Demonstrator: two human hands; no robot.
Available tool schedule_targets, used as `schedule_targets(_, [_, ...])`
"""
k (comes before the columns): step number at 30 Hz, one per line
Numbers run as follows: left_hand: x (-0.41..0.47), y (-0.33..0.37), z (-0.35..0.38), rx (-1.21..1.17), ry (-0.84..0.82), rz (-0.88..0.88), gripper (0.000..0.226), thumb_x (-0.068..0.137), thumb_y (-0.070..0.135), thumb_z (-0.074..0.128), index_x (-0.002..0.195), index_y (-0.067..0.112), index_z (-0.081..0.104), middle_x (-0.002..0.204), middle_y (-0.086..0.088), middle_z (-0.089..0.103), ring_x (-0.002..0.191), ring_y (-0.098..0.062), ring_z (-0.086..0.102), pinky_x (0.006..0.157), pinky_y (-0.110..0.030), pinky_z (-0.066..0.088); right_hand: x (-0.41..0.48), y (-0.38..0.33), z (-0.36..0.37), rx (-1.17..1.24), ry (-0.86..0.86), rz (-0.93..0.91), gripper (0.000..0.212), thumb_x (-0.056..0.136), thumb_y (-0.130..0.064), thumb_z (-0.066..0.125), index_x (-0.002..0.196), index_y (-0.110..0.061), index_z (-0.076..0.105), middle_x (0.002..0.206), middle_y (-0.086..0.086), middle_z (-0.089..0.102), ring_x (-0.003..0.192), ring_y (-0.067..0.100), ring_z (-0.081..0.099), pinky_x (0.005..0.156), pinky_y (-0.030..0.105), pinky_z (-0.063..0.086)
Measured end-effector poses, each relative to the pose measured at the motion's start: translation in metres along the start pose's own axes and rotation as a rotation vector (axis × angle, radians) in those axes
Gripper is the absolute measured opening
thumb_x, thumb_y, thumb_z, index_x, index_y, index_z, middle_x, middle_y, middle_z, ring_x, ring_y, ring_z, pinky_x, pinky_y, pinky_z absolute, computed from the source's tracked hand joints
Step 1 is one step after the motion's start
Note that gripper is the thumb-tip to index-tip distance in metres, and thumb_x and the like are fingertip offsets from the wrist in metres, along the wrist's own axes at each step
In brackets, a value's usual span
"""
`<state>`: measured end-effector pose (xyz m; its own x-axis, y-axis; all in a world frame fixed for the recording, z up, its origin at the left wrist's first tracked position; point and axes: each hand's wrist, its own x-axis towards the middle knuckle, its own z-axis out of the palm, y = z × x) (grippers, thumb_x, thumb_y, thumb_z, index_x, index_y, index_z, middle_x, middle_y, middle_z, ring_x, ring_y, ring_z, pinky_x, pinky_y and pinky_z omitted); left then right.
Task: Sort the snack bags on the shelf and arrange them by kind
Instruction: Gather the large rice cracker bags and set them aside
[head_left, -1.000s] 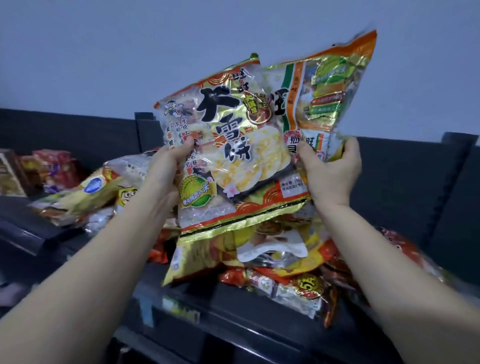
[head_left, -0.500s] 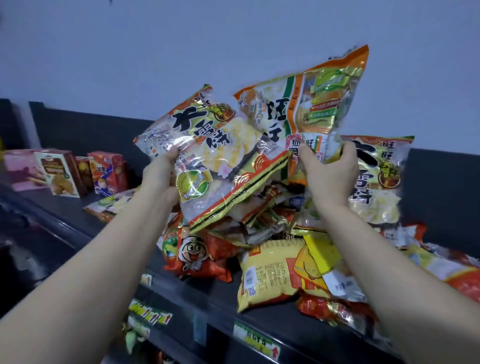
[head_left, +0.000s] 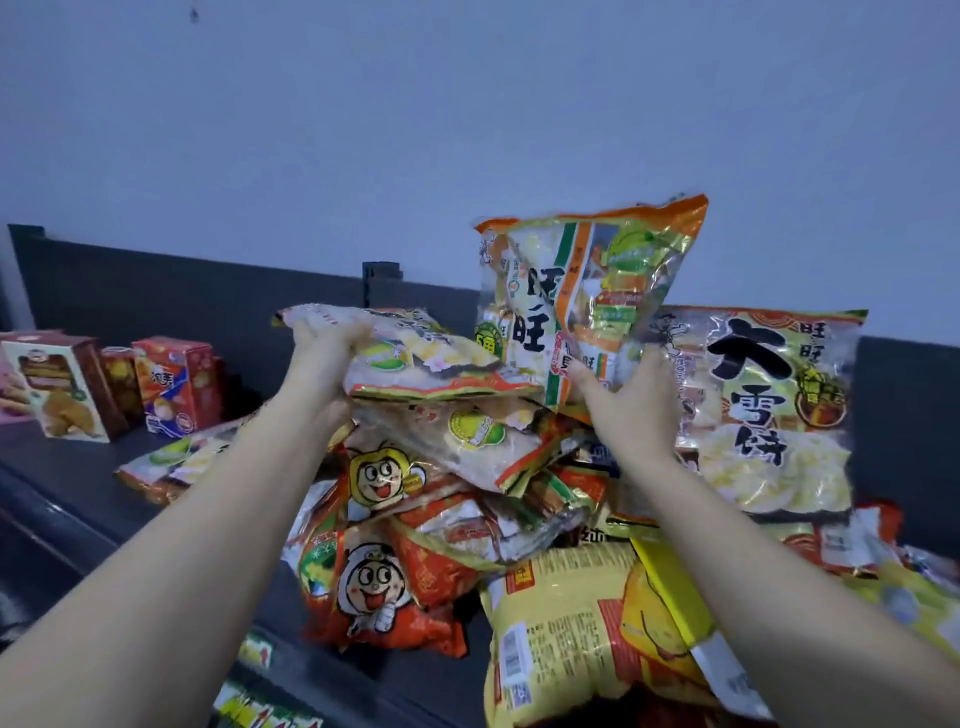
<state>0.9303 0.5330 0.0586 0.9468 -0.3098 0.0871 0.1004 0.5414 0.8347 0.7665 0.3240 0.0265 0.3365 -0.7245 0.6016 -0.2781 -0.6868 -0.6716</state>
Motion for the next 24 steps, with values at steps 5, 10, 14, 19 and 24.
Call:
schedule_targets(5, [0.029,-0.002,-0.014,0.187,0.078,-0.016,0.091,0.088,-0.009,0.058,0.152,0.023,0.003,0.139,-0.020,0.042,0.085,-0.028,0.067,0.061,-0.043,0.059,0.001,0.006,0.019,-0.064,-0.136,0.049,0.053,0.079,-0.057,0.068,0.113,-0.019,0.055,0.114,0.004,0.061,0.106,0.028,0.058,0.087,0.045,0.051])
schedule_targets(10, [0.058,0.010,-0.044,0.141,0.217,0.012,0.084,0.089,-0.002,0.058,0.153,0.020,0.008,0.125,-0.011,0.051,0.096,-0.028,0.066,0.076,-0.044,0.057,-0.006,-0.016,0.038,0.019,-0.021,-0.055,0.037,0.081,-0.042,0.073,0.108,-0.022,0.058,0.103,-0.001,0.062,0.091,0.020,0.059,0.070,0.033,0.047])
schedule_targets(14, [0.145,-0.008,-0.106,0.293,0.164,-0.139,0.115,0.046,0.058,0.083,0.144,0.019,0.039,0.128,-0.009,0.061,0.096,-0.029,0.070,0.059,-0.040,0.057,-0.001,-0.033,0.059,-0.006,-0.219,-0.124,0.048,0.072,-0.062,0.063,0.107,-0.028,0.060,0.102,-0.004,0.063,0.093,0.018,0.061,0.075,0.037,0.052])
schedule_targets(19, [0.182,-0.028,-0.144,0.558,0.208,-0.263,0.137,0.025,0.081,0.073,0.144,0.022,0.039,0.133,-0.005,0.057,0.107,-0.029,0.062,0.080,-0.044,0.052,0.008,-0.031,0.087,0.026,-0.529,-0.036,0.088,0.051,-0.090,0.059,0.121,-0.037,0.051,0.130,-0.006,0.058,0.124,0.018,0.053,0.101,0.050,0.044])
schedule_targets(24, [0.117,-0.007,-0.111,0.728,0.288,-0.152,0.111,0.067,0.086,0.043,0.150,0.014,0.026,0.152,-0.017,0.027,0.134,-0.035,0.035,0.105,-0.052,0.036,0.003,-0.041,0.076,0.273,-0.284,-0.052,0.074,0.059,-0.025,0.074,0.130,-0.021,0.052,0.128,-0.001,0.058,0.117,0.014,0.055,0.100,0.034,0.045])
